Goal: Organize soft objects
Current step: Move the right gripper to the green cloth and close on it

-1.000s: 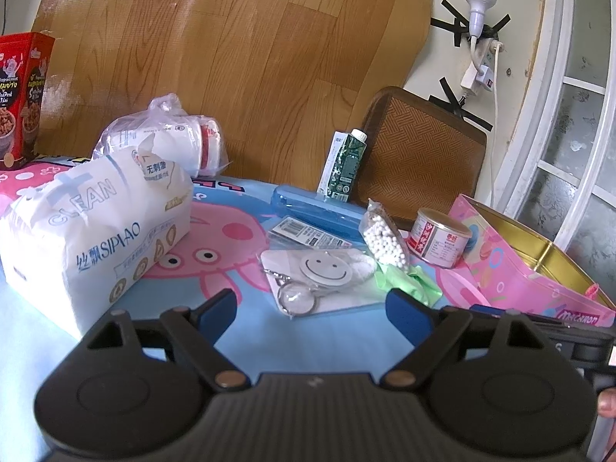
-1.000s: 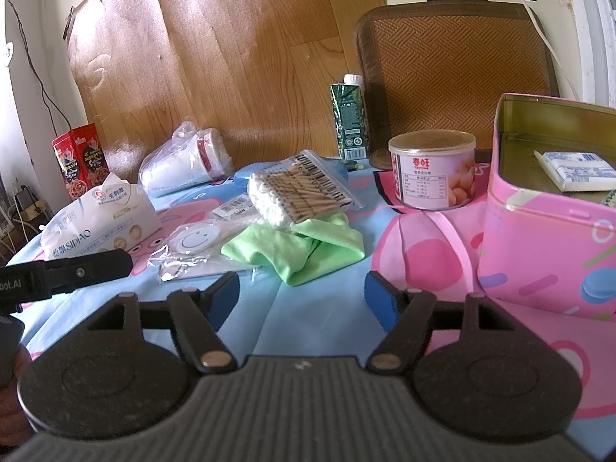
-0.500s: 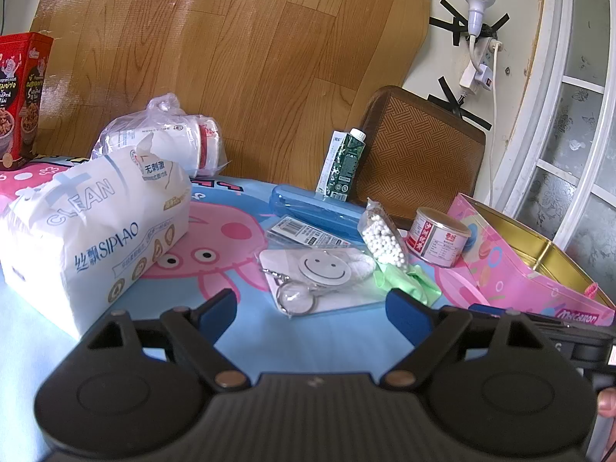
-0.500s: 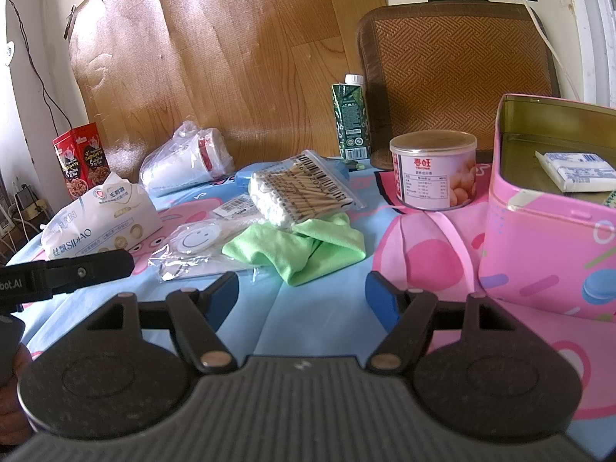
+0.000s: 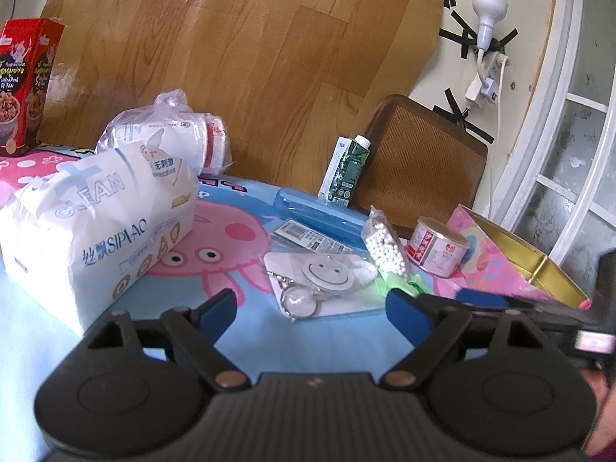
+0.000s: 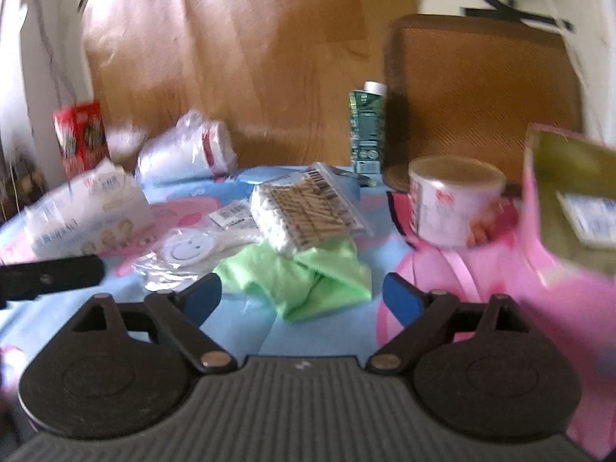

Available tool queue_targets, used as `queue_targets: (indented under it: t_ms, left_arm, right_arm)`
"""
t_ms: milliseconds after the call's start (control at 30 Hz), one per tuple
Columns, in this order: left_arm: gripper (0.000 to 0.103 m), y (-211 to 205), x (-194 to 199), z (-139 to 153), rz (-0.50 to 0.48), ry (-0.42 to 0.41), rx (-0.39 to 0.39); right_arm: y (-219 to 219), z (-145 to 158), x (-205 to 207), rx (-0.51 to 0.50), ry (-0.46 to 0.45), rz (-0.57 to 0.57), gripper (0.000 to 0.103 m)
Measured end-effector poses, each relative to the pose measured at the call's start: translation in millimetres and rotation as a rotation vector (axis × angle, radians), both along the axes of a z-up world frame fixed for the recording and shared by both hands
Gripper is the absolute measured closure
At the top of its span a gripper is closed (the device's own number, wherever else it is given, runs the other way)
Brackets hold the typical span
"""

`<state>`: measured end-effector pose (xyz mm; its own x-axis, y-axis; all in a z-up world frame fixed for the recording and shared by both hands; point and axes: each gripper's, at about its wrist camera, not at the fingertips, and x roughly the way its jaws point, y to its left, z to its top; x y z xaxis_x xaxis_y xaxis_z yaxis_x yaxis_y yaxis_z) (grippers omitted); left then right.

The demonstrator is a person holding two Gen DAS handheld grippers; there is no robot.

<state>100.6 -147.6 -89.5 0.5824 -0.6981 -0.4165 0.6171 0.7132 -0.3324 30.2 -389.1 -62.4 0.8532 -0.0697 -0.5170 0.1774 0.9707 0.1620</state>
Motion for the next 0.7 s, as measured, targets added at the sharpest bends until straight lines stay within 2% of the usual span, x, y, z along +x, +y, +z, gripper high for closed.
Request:
queue_targets:
  t_ms: [33, 67, 100, 133, 167, 200, 400, 467, 567, 633, 667, 700]
  left_arm:
    - [0.015, 1, 1, 0, 0.000, 0.002, -0.003]
    - [0.015, 1, 1, 0, 0.000, 0.003, -0.005]
    - [0.015, 1, 1, 0, 0.001, 0.004, -0.007]
    - [0.015, 2, 1, 0, 0.001, 0.005, -0.009]
    - [0.015, 2, 2, 0, 0.001, 0.007, -0.010]
    - [0.015, 2, 2, 0, 0.001, 0.009, -0.011]
    - [0.015, 0, 2, 0, -0.018, 0.009, -0.003]
    - [0.015, -2, 3, 0, -0.037, 0.018, 0.005]
    - [0.019, -6, 0, 1, -0.067, 0.055, 0.019]
    - [0.019, -8, -7, 3, -0.112, 0.104, -0.003]
    - [0.019, -10, -13, 4, -0.145, 0.127, -0.015]
    - [0.019, -14, -20, 5, -0.176, 0.141, -0.015]
  right_arm:
    - [0, -1, 8, -0.015, 0.020, 0.017, 0.011]
    - [-1, -3, 15, -0.014, 0.047, 0.047, 0.025]
    - [-3, -4, 20, 0.004, 0.067, 0.082, 0.059]
    - [-4, -4, 19, 0.036, 0.066, 0.101, 0.069]
    - [-3, -2, 15, 0.036, 0.063, 0.089, 0.087]
    - [1, 0, 10, 0.009, 0.070, 0.091, 0.090]
    - [34, 3, -59, -0.004, 0.051, 0.152, 0.090]
    - [43, 2, -81, 0.020, 0.048, 0.173, 0.089]
    - [53, 5, -98, 0.046, 0.037, 0.220, 0.088]
    - [56, 10, -104, 0.034, 0.018, 0.241, 0.086]
    - [57, 13, -104, 0.019, 0.001, 0.241, 0.080]
    - [58, 14, -104, 0.003, -0.010, 0.235, 0.056]
